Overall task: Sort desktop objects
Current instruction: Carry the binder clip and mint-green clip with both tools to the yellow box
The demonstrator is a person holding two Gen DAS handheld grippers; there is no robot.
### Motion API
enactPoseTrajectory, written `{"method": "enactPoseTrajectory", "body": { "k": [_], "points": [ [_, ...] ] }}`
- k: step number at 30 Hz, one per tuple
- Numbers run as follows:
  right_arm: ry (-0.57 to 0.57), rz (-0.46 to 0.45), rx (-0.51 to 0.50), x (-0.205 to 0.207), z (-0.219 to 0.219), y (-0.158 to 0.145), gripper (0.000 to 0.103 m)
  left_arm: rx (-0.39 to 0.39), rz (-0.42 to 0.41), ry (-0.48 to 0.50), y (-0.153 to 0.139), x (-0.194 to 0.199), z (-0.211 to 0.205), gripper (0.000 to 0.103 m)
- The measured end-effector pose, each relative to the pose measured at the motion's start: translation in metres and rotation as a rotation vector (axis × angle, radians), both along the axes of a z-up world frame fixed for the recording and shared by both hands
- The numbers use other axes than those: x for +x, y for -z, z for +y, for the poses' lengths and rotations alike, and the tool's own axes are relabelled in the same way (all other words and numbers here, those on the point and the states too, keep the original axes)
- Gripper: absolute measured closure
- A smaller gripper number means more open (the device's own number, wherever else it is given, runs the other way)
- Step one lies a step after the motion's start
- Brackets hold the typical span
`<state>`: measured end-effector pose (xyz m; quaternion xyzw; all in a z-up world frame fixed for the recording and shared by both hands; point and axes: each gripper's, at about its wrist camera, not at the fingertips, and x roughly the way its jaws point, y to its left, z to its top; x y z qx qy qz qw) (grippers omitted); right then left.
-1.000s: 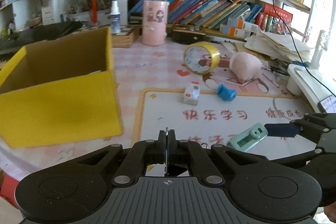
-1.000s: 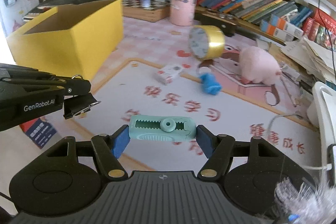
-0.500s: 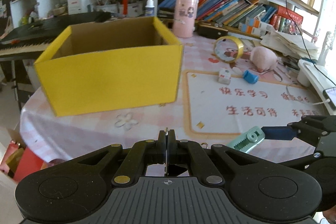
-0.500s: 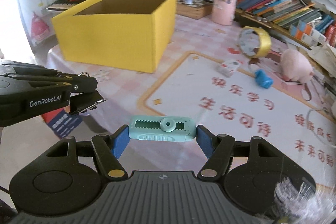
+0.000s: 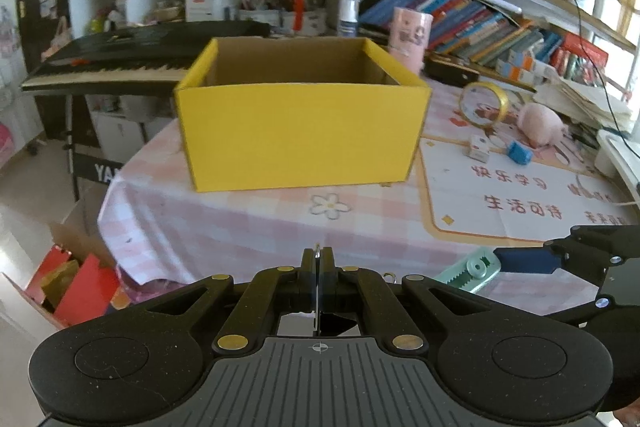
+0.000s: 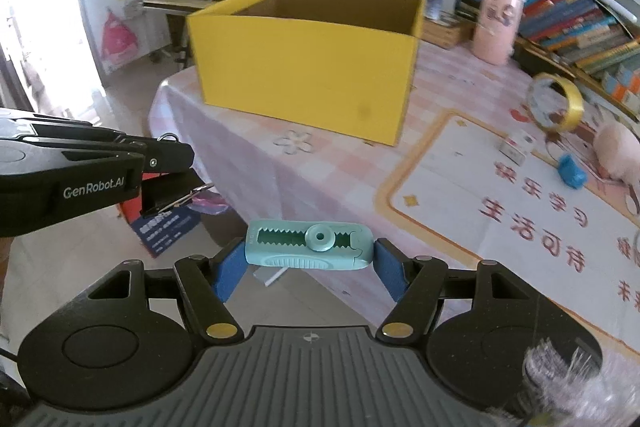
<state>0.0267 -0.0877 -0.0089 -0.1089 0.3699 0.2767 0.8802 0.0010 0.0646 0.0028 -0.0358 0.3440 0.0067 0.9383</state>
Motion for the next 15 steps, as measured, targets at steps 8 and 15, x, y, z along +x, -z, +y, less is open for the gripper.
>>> {"method": "enactPoseTrajectory", "body": {
  "k": [8,15],
  "points": [
    [-0.035,-0.028,0.001,-0.005,0.015,-0.006,0.037,-0.001,-0.026,-0.03,-0.005,-0.006,0.013,0.103],
    [-0.03,-0.041,-0.002,-0.002,0.017,-0.007,0.037,0.006,-0.04,-0.018,-0.007,-0.002,0.014,0.103]
  ]
}}
